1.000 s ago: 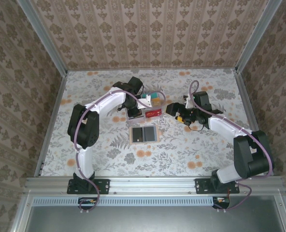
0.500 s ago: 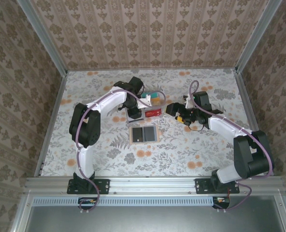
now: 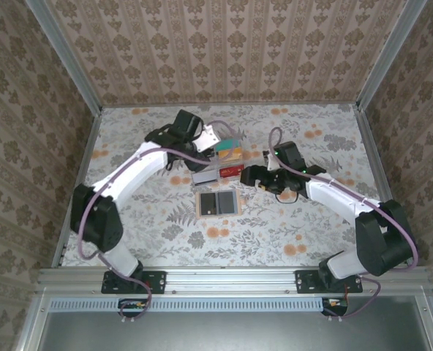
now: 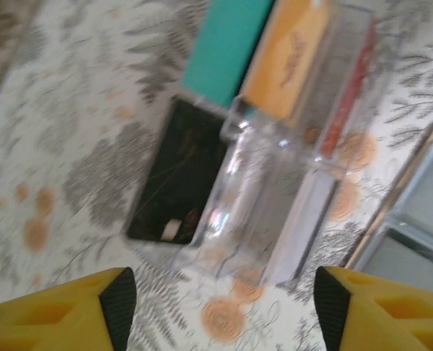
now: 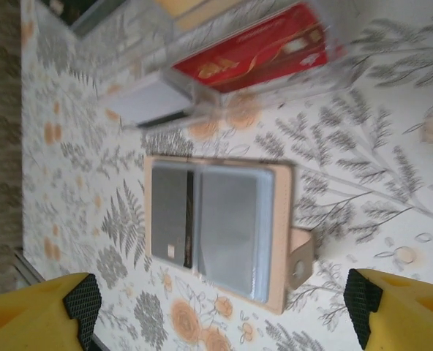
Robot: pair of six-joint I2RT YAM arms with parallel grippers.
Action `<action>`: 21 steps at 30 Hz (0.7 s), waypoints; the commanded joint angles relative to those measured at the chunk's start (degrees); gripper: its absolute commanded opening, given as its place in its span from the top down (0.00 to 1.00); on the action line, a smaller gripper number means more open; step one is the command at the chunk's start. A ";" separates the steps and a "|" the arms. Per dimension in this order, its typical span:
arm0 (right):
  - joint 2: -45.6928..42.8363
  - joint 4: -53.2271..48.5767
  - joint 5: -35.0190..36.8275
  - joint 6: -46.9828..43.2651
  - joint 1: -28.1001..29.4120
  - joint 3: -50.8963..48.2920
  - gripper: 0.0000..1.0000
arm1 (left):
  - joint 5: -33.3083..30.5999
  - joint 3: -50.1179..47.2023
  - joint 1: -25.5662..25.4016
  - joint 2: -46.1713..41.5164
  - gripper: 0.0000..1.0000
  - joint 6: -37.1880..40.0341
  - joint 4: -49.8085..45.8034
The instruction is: Take the credit cards out of the card holder
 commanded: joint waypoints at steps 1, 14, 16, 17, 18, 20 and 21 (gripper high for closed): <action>0.42 -6.90 8.73 -1.92 5.22 3.84 0.16 | -10.08 -6.67 1.23 -4.74 0.25 -11.37 8.23; 15.15 -8.63 17.63 4.57 20.31 11.57 0.34 | -21.21 -28.70 3.82 -24.22 0.00 -42.29 8.87; 16.92 -8.51 16.89 5.03 20.40 12.48 0.36 | -18.93 -31.36 4.27 -26.87 0.00 -45.38 8.53; 17.61 -8.42 16.36 5.06 20.47 13.08 0.38 | -18.06 -32.16 4.44 -27.96 0.00 -46.71 8.27; 18.47 -8.22 15.77 5.13 20.42 13.67 0.39 | -16.99 -33.30 4.53 -29.12 0.00 -48.27 8.03; 19.80 -7.77 15.51 5.47 20.36 14.62 0.45 | -14.40 -34.27 5.03 -30.91 0.00 -50.72 6.88; 20.50 -7.10 15.00 5.62 20.19 14.96 0.48 | -13.08 -34.39 5.34 -31.60 0.00 -52.34 5.98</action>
